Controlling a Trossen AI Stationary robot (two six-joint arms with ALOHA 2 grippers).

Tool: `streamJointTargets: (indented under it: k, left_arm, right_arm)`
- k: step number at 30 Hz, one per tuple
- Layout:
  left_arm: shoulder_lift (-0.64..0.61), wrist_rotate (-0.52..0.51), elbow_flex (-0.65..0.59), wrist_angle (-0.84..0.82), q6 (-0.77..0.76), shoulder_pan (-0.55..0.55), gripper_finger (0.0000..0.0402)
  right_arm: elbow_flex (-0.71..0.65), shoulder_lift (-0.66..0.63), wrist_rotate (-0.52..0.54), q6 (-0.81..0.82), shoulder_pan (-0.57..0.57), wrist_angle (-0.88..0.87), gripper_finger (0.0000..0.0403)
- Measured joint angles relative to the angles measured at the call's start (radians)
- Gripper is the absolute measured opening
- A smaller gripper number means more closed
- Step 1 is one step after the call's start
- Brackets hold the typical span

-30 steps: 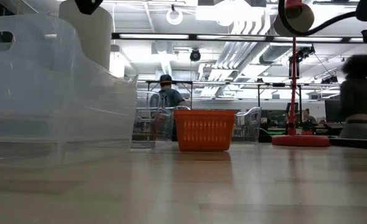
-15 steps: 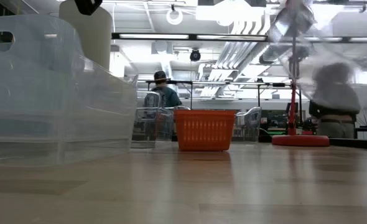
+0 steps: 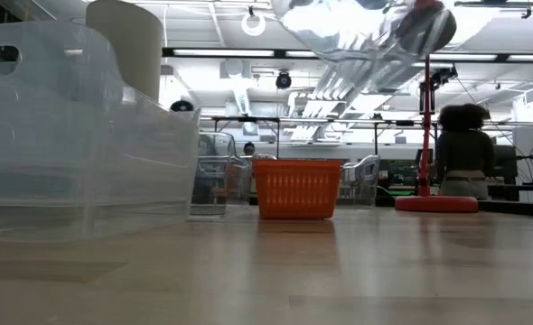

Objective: Stack baskets by color
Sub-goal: Stack the bottom transparent bin on top of the top transparent bin

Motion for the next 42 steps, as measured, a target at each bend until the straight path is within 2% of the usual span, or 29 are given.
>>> streamJointTargets:
  k: [6,10,17,28,36,42]
  left_arm:
    - [-0.088,0.001,0.0,0.072,0.041,0.0,0.019]
    - [-0.131,-0.046,0.0,0.07,0.052,0.0,0.019]
    - [-0.143,-0.088,0.0,0.066,0.053,0.0,0.019]
    - [-0.134,-0.079,-0.001,0.062,0.053,0.0,0.0191]
    - [-0.134,-0.079,-0.001,0.061,0.053,0.0,0.019]
    - [-0.134,-0.078,-0.001,0.057,0.055,0.0,0.0191]
  right_arm:
    - [0.127,0.086,0.005,-0.369,-0.157,-0.007,0.0]
    - [0.191,0.166,0.007,-0.527,-0.248,-0.037,0.0]
    - [0.203,0.288,-0.015,-0.747,-0.371,-0.076,0.0]
    - [0.202,0.447,-0.093,-0.871,-0.506,-0.216,0.0]
    - [0.202,0.466,-0.127,-0.87,-0.558,-0.271,0.0]
    - [0.181,0.465,-0.204,-0.842,-0.586,-0.254,0.0]
